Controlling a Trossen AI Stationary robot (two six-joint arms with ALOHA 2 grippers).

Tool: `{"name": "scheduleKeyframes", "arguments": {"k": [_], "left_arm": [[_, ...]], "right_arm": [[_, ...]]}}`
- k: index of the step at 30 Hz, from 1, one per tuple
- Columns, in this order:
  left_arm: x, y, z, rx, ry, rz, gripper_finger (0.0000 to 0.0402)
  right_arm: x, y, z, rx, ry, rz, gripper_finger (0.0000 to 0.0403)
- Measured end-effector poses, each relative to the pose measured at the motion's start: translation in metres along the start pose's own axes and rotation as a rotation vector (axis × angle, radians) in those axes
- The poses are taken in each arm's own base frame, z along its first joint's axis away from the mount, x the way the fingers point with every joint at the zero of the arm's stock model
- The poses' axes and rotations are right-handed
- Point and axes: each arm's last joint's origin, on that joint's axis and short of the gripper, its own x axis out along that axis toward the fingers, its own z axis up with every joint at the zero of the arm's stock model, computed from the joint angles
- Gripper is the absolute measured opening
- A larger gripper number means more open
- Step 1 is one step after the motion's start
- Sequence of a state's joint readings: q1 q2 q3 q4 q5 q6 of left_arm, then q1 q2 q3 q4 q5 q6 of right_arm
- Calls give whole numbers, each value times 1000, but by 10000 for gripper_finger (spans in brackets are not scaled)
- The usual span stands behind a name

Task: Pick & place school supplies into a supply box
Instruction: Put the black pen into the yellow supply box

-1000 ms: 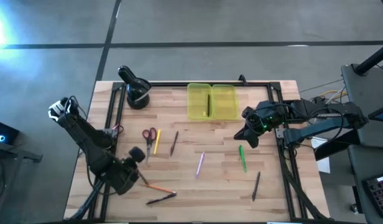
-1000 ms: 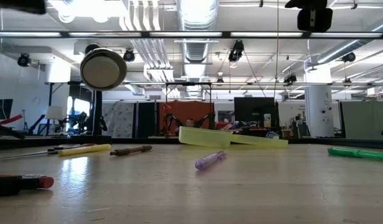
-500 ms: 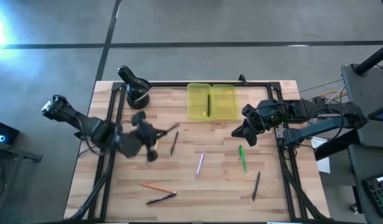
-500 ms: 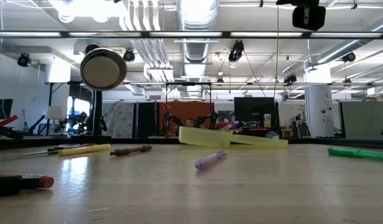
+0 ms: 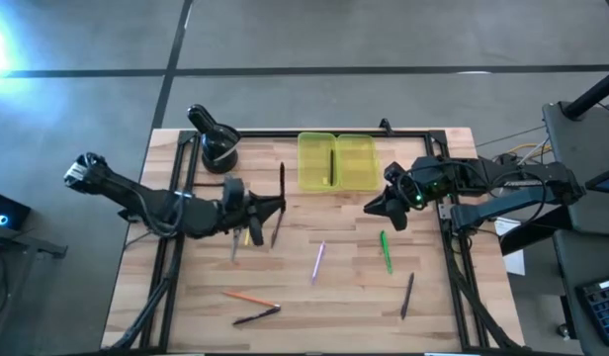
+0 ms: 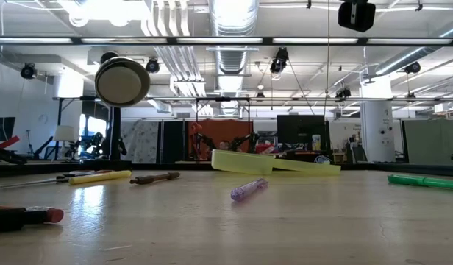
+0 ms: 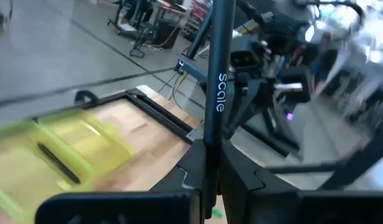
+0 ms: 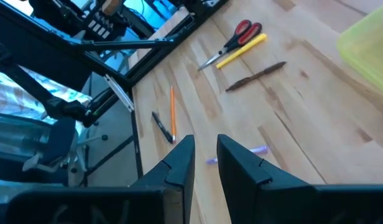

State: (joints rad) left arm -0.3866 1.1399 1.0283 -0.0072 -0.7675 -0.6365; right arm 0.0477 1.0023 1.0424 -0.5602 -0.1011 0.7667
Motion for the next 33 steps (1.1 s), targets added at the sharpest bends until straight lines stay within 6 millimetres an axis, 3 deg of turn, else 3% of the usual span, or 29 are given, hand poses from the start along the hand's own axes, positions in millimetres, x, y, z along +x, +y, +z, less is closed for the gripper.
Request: {"name": "scheduleKeyframes", "arguments": {"k": [5, 9, 20, 26, 33], "left_arm": [[15, 8, -17, -228, 6, 14, 8], [32, 13, -25, -283, 4, 14, 8], [99, 48, -23, -444, 42, 97, 8], [139, 64, -25, -446, 115, 139, 8], [185, 77, -27, -388, 247, 395, 8]], "right_arm": [[-2, 0, 0, -1, -4, 4, 61], [-5, 2, 2, -19, -44, 4, 61], [-32, 2, 1, -19, -211, -64, 61], [-49, -5, -9, 11, -258, -204, 61], [-57, -13, -18, 71, -241, -243, 61]]}}
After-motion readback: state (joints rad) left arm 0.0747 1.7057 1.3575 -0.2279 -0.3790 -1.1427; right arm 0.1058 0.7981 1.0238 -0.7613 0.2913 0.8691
